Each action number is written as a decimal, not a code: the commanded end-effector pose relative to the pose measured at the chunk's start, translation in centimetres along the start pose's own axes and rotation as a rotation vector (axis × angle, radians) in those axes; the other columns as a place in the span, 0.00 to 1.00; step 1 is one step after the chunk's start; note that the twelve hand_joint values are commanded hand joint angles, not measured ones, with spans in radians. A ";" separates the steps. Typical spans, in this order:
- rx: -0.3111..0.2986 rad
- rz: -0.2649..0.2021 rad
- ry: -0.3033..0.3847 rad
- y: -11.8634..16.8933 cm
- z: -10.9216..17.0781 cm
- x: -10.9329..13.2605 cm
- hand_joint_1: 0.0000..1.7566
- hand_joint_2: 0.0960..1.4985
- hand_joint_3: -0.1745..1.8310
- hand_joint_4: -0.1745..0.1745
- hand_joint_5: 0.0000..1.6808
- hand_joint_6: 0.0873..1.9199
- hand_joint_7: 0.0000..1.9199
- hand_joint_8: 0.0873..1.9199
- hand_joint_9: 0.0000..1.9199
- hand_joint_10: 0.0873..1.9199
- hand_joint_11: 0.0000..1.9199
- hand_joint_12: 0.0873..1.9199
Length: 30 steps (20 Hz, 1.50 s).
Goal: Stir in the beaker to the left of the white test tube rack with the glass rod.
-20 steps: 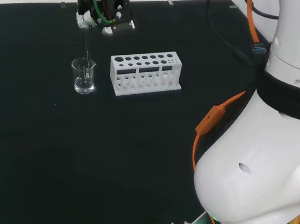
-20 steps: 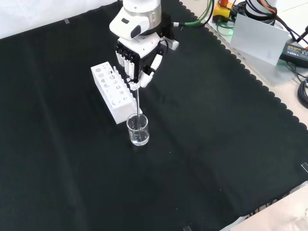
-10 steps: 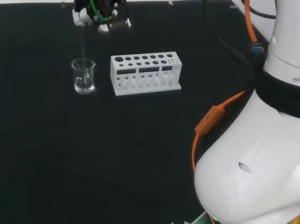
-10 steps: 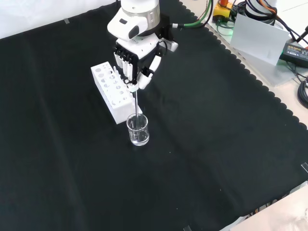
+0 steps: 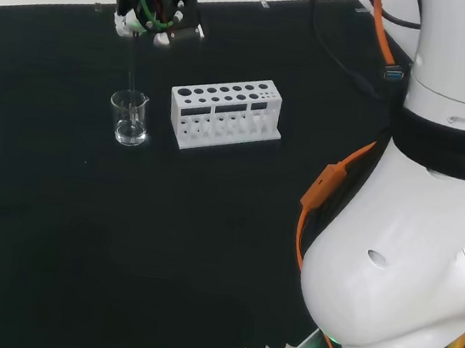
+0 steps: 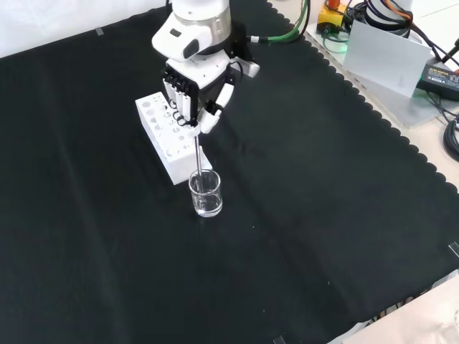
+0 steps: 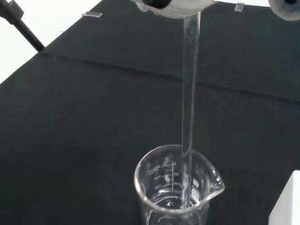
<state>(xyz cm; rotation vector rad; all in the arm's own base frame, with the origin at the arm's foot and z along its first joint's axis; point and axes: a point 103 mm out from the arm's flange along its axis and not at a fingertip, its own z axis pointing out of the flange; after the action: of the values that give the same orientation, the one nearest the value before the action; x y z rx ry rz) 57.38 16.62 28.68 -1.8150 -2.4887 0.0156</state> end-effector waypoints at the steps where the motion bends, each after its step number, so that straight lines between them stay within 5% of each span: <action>1: 0.008 0.011 -0.006 -0.2 0.4 -1.2 0.76 0.66 0.00 0.00 0.87 0.00 0.79 0.12 0.95 0.05 0.83 0.28; 15: 0.030 -0.031 -0.018 -2.1 0.6 3.6 0.76 0.66 0.00 0.00 0.86 0.00 0.79 0.12 0.95 0.05 0.83 0.28; 30: 0.000 -0.053 0.039 2.0 1.5 0.1 0.76 0.66 0.00 0.00 0.86 0.00 0.79 0.12 0.95 0.04 0.83 0.29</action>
<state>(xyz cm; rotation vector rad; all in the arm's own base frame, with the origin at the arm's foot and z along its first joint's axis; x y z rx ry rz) 57.82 18.62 27.45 -1.7374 -2.5124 0.0017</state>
